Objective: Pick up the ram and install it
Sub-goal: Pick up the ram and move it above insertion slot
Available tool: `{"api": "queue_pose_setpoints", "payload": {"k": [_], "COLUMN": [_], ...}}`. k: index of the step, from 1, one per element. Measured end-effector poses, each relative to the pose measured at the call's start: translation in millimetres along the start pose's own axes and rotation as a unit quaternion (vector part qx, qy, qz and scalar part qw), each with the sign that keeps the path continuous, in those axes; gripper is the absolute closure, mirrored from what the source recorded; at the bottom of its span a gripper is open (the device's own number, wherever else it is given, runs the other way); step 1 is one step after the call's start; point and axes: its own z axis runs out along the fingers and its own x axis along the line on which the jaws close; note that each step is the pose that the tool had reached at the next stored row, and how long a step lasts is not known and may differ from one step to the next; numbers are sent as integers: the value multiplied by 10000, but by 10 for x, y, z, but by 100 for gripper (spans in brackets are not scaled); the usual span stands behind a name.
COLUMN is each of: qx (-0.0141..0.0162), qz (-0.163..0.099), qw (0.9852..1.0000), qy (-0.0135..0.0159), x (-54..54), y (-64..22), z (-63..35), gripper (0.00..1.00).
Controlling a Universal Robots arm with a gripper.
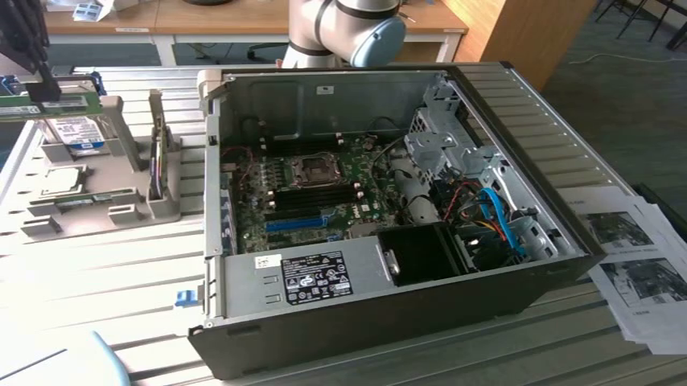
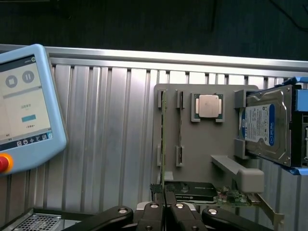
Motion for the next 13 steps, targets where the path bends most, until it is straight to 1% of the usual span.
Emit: {"api": "queue_pose_setpoints", "payload": {"k": [13], "qx": [-16], "qz": [-1], "qw": [10000], "qy": [0], "x": [6], "y": [-153], "z": [-1], "gripper": [89]}}
